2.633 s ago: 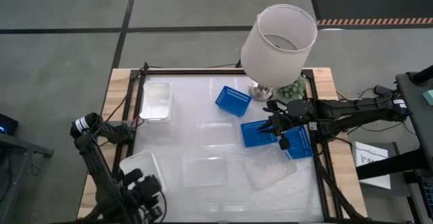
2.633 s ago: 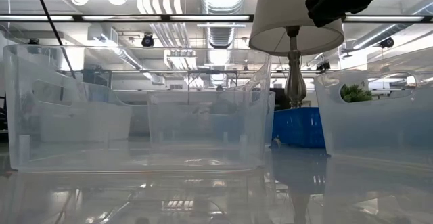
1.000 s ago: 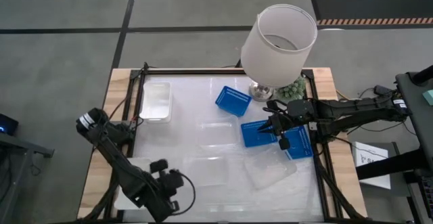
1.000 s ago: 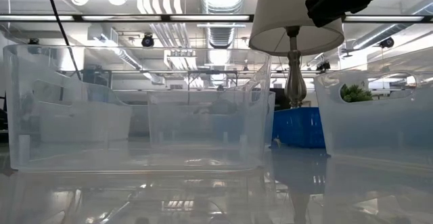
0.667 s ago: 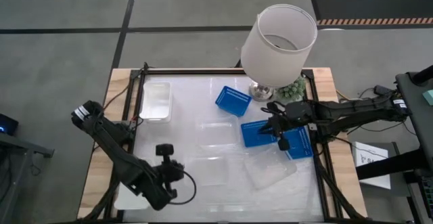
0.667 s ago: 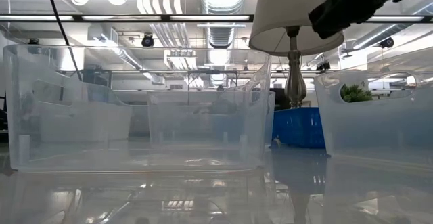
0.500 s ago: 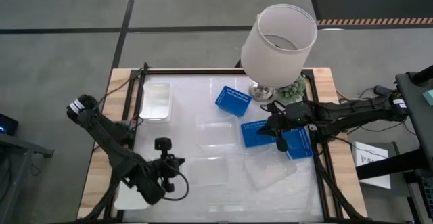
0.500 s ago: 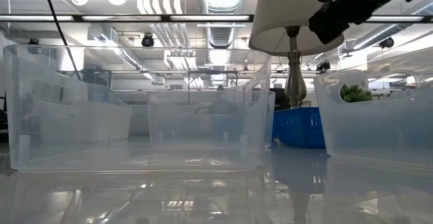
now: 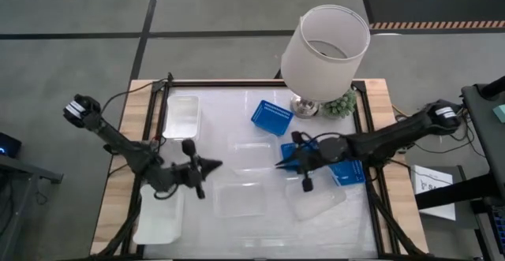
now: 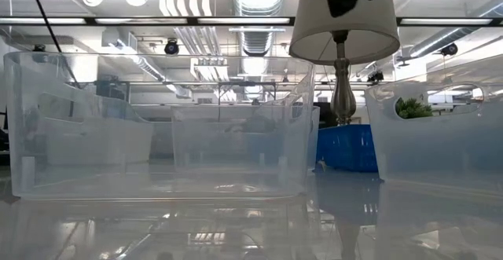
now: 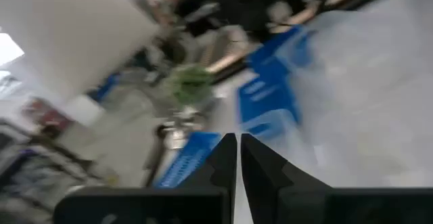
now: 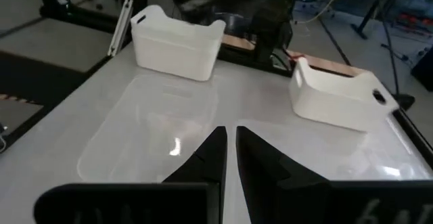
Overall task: Stack baskets by color
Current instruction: Stack the bottom left transparent bin on top of the top transparent bin
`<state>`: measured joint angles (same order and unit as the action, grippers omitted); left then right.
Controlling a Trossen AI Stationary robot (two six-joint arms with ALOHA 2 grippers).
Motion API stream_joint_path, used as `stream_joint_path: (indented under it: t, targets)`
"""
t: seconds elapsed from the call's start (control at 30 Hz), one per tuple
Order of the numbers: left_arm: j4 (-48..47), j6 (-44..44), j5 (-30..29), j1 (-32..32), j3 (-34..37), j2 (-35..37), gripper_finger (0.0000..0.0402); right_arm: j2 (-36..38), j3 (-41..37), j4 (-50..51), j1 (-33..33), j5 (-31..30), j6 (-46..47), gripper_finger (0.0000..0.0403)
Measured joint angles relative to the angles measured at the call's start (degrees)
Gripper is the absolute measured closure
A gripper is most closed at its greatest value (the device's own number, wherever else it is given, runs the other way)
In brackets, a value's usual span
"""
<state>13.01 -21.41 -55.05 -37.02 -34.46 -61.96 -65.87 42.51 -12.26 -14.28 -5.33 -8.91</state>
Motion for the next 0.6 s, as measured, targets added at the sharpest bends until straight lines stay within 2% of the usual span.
stream_joint_path:
  t: [0.2,0.43,0.6]
  targets:
    - [6.06,-7.64,-8.74,1.54,7.73,9.6,0.0396,-8.05,8.54,3.26,-2.65,-0.83,1.37,0.0376]
    - [6.33,-8.06,-8.87,1.56,10.22,19.07,0.0396,-15.9,20.86,14.19,-5.59,-3.23,2.38,0.0376]
    - [6.05,-8.02,-8.89,1.56,10.8,23.12,0.0396,-21.76,29.13,20.47,-7.9,-4.47,4.03,0.0376]
